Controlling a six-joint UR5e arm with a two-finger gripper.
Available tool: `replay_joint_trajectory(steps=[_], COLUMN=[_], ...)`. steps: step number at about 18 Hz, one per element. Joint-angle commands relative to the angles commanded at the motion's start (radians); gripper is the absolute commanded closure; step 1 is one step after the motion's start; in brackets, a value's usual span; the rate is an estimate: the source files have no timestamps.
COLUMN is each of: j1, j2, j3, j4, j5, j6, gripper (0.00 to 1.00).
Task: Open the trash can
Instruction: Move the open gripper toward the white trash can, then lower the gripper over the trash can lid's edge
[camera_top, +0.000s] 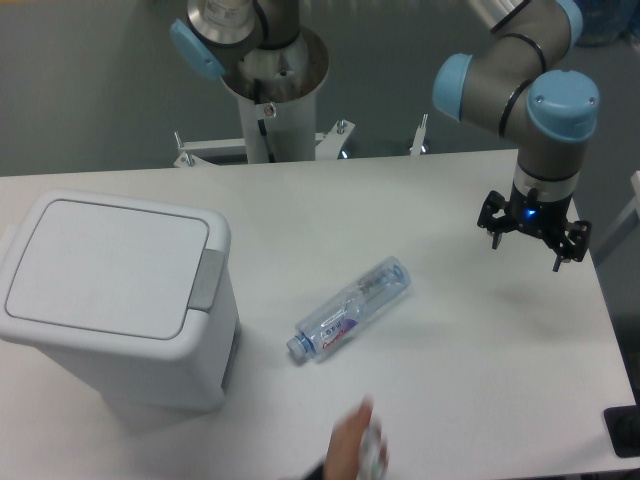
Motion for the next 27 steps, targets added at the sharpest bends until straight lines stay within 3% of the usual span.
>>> replay_joint_trajectory(steps=[7, 11, 14, 17, 25, 27], j1=[-0.006, -0.080, -0.139, -0.204, -0.222, -0.227], j2=[0.026, 0.028, 0.083, 0.089, 0.138, 0.155], j3=[0.000, 0.006, 0.006, 0.008, 0.003, 0.015], j4=[-0.006, -0.046, -0.121, -0.126, -0.132, -0.161], j5=[-0.012, -0.008, -0.014, -0.035, -0.109, -0.117], j6=[-0.011, -0.124, -0.217, -0.302, -0.377, -0.399], gripper=[0.00, 0.00, 0.00, 0.00, 0.00, 0.00])
